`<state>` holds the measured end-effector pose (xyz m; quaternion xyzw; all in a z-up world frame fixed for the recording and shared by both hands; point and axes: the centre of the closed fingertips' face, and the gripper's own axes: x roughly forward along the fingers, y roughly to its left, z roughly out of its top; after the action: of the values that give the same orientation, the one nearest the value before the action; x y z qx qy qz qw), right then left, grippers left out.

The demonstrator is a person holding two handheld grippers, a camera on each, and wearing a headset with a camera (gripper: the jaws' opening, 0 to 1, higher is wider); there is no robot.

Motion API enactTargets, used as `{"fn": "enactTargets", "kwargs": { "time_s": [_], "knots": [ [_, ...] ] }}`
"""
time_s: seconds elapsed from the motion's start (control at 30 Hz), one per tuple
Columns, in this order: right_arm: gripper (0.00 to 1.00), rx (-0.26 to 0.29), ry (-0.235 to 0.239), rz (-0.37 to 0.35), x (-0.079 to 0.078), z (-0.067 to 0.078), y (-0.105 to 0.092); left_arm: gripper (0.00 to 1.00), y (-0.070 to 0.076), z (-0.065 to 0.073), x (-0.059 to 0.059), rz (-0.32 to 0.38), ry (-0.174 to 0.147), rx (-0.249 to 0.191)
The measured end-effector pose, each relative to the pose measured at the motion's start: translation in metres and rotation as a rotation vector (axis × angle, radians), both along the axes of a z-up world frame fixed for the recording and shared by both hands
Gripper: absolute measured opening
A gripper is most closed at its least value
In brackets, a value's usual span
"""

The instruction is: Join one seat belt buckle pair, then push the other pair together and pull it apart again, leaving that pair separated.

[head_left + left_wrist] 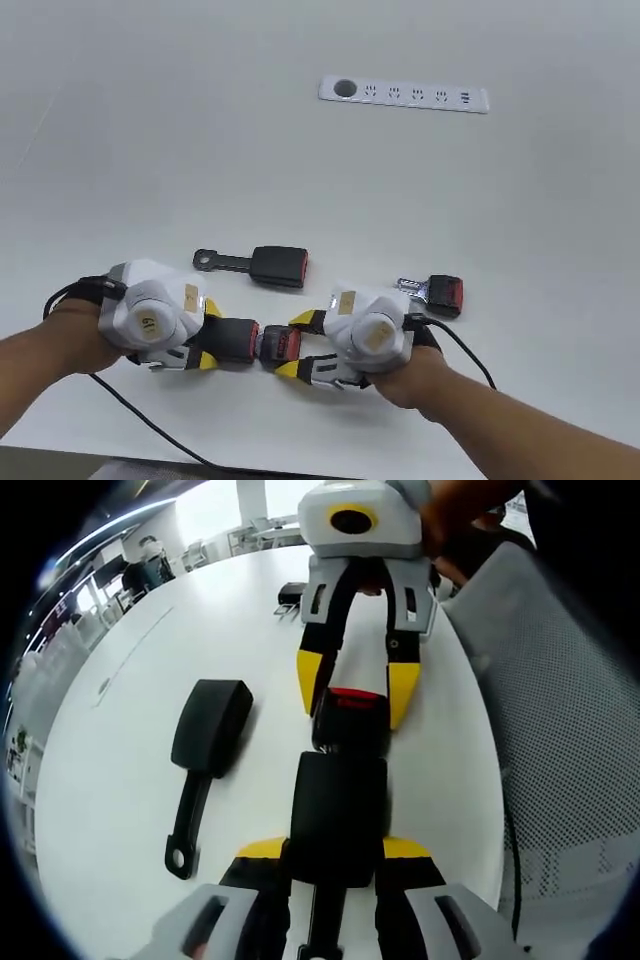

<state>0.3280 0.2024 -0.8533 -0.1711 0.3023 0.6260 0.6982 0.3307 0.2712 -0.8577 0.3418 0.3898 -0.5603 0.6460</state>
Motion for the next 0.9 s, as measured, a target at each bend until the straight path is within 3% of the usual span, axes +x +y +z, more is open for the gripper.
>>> {"fn": "enactTargets", "kwargs": {
  "time_s": [0.23,0.37,0.9],
  "knots": [
    [0.33,0.000,-0.005,0.001,0.0009,-0.0001,-0.0017,0.33,0.0006,0.0003,-0.0012,-0.019,0.000,0.000],
    [0.33,-0.006,-0.014,0.004,0.0003,0.0001,-0.0027,0.33,0.0022,0.0010,-0.0012,-0.015,-0.001,-0.054],
    [0.32,0.030,-0.050,-0.003,-0.0003,0.0004,-0.0059,0.32,-0.0030,0.0077,-0.0050,-0.052,0.007,-0.116]
  ]
}}
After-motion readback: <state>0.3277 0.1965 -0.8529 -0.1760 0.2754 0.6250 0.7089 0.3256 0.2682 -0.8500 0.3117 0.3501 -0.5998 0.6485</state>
